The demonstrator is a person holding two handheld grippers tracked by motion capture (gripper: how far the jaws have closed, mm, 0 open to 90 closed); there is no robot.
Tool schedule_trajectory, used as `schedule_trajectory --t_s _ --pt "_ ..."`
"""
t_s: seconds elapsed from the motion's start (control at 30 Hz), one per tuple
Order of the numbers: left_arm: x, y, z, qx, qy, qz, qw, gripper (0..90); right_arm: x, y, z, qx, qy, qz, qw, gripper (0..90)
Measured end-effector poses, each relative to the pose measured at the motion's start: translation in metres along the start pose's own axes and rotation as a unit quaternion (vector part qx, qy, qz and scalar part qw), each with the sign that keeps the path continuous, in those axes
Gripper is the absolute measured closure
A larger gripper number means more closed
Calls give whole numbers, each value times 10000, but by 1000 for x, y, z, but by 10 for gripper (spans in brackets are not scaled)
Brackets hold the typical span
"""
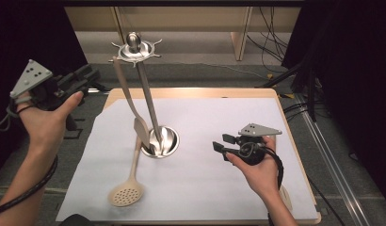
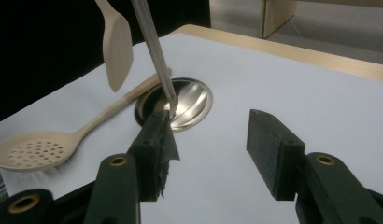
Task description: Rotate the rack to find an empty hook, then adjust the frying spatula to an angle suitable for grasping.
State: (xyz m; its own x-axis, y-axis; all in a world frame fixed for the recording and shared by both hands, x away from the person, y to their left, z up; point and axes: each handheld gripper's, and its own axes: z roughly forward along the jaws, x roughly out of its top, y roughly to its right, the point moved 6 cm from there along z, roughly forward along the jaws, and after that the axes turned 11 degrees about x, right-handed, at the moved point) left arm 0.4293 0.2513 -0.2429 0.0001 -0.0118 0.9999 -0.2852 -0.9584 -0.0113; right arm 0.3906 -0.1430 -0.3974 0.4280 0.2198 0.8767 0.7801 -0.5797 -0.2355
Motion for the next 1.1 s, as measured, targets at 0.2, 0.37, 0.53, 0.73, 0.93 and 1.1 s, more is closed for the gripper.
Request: schedule_trajectory --t_s 0.2,0.37,0.53,0.73,0.93,1.1 --pt "-16 -7 -6 51 -287 -30 9996 649 1 -5 -4 77 -27 144 9999 506" --pt "-33 -1 -3 -121 -644 -22 9978 608 -2 -3 -6 -6 -105 210 9997 521" --pt "-67 5 0 -342 -1424 -44 9892 539 1 0 -8 -54 -80 130 9999 534" --pt "-108 22 -9 -518 -2235 -2 9733 530 -2 -4 -7 -21 -196 258 9995 535" --pt "-160 36 -15 -722 -3098 129 9480 527 -3 -6 -6 104 -264 177 9994 535" --pt "-198 39 -18 -722 -3631 256 9286 516 -2 -11 -5 156 -248 289 9992 533"
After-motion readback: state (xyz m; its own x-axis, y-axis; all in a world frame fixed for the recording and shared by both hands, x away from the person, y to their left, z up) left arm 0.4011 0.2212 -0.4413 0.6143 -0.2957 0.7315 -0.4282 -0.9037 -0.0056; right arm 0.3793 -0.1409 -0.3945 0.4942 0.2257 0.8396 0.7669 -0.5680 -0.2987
